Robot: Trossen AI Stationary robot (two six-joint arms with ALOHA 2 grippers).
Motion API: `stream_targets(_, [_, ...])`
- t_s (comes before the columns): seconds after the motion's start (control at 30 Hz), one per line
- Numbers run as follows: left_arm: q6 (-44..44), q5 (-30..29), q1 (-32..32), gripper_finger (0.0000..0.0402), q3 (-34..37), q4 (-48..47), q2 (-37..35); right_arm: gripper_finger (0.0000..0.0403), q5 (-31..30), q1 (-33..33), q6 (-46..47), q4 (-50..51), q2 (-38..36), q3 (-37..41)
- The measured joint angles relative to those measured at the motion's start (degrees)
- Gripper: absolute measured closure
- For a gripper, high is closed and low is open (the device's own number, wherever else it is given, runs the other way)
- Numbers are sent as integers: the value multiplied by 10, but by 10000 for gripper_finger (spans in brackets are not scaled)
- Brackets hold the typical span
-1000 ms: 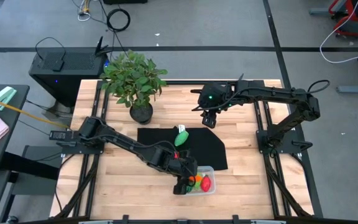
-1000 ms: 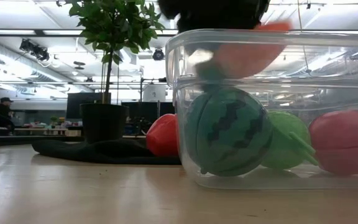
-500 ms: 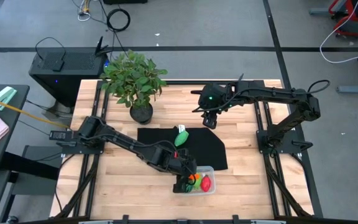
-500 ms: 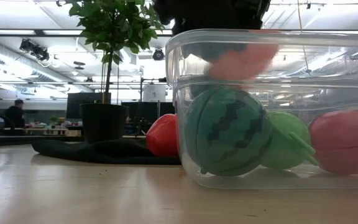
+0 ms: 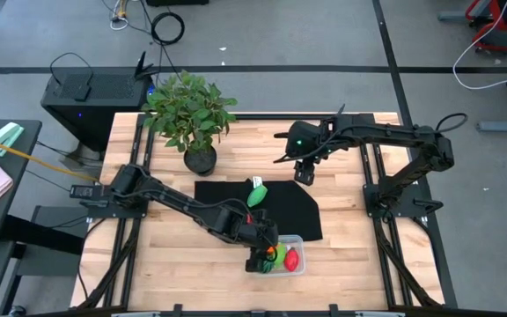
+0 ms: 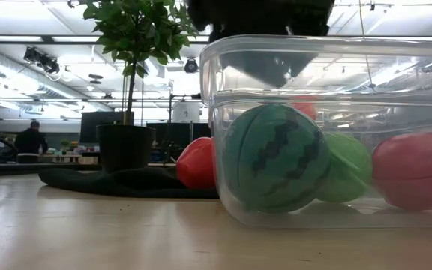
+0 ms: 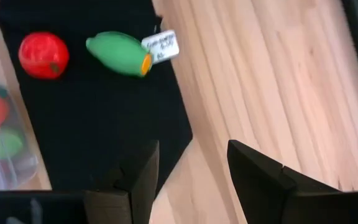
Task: Pick and placing Produce into tupperware
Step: Put the apple into the transparent bin
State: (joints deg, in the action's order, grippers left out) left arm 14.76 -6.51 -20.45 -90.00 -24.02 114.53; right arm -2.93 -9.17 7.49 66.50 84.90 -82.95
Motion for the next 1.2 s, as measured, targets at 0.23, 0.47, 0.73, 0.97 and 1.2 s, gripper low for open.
stream_targets(0.23, [12,-25,-3,203,-1,147,-11,206,-2,0,10,-10,-17,0])
stream_targets(0.47, [57,-80,0,243,-1,192,-11,206,-17,0,21,-1,-52,0])
stream_targets(0.73, [133,-83,40,283,0,176,-48,206,-66,-1,45,7,-119,12])
stream_targets(0.97, [181,-120,83,302,0,109,-111,206,-78,0,109,1,-212,115])
stream_targets(1.2, [265,-186,48,311,0,-147,-148,206,-65,14,195,-64,-310,253])
